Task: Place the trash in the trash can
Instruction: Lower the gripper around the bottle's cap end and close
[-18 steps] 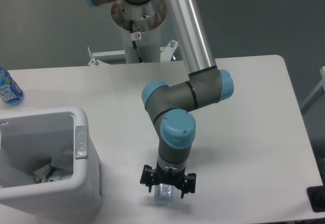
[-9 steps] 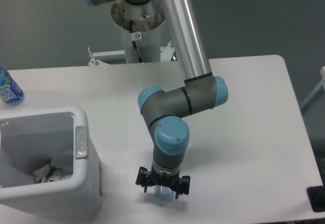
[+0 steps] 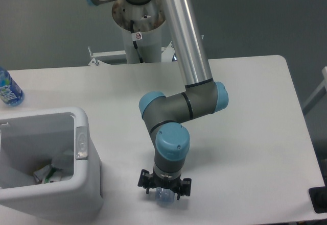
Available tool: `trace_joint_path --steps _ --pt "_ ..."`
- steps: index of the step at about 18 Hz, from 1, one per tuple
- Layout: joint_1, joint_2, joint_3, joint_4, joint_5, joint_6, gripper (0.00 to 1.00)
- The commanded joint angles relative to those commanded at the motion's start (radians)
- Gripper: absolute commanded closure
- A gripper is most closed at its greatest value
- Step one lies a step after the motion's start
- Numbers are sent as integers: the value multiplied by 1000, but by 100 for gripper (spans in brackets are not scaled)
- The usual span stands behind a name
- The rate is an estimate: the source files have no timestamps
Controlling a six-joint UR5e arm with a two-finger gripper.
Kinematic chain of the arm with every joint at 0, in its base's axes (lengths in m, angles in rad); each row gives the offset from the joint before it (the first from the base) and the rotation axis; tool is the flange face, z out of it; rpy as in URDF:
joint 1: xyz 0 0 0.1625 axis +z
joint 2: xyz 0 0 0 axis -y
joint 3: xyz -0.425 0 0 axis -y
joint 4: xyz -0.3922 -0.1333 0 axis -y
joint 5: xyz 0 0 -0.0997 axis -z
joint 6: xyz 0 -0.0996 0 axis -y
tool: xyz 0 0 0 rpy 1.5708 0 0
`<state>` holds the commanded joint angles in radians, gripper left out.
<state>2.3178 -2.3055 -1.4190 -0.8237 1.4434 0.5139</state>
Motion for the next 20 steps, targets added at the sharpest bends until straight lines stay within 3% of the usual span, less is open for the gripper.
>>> trace_joint_path --steps 7,20 --pt "0 6 -5 0 23 -3 30" --pt "2 12 -1 0 77 5 38"
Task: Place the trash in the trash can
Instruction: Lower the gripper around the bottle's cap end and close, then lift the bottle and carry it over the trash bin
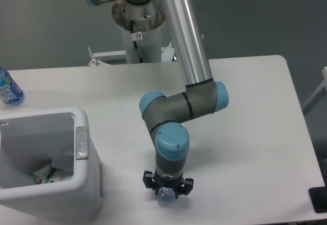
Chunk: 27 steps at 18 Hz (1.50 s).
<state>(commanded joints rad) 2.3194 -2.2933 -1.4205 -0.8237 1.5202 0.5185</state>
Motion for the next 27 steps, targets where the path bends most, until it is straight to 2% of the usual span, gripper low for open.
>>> trace_joint_path --steps 7,11,18,22,25,27 --pt "0 26 5 0 -6 0 39" --pt "21 74 21 0 -18 0 39" --pt "98 184 81 5 -267 -37 39" --pt "120 192 204 6 -341 -234 39" --pt "120 190 281 23 -379 -291 39" --pt "112 190 305 41 -394 -301 38"
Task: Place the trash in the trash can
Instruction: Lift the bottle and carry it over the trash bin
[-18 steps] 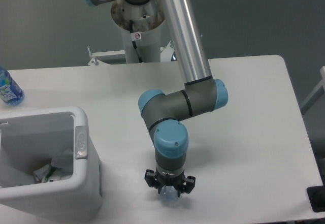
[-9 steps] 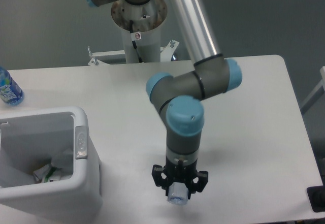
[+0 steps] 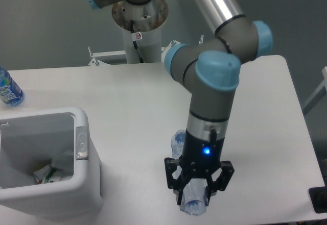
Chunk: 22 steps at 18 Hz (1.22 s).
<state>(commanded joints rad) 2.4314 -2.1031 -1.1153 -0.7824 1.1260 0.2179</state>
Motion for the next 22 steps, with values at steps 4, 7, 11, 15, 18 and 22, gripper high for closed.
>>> trace_joint_path --steps 4,7,11,15,18,22 --pt "-34 50 5 3 -2 -43 37" --pt "-81 77 5 57 -3 -55 37" --pt "-146 93 6 134 -2 -89 37" --pt "-205 118 15 138 -2 -91 38" --pt "-245 140 14 138 -2 -91 38" --pt "-288 144 12 138 -2 -89 38"
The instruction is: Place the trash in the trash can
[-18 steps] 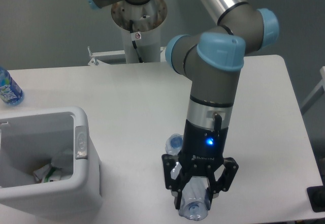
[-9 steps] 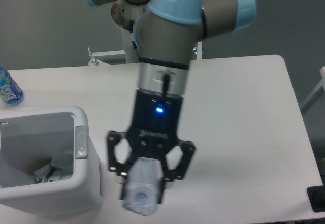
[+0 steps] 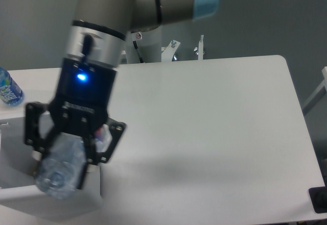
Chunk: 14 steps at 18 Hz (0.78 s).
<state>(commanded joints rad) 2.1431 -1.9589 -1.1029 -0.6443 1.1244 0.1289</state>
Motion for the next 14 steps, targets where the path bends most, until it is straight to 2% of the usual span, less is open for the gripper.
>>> trace_joint_path --steps 4,11,14 --pt "-55 -17 -20 -2 2 0 38" --pt "-71 -55 -70 -2 2 9 36" --pt "-72 -49 -118 -2 2 15 20"
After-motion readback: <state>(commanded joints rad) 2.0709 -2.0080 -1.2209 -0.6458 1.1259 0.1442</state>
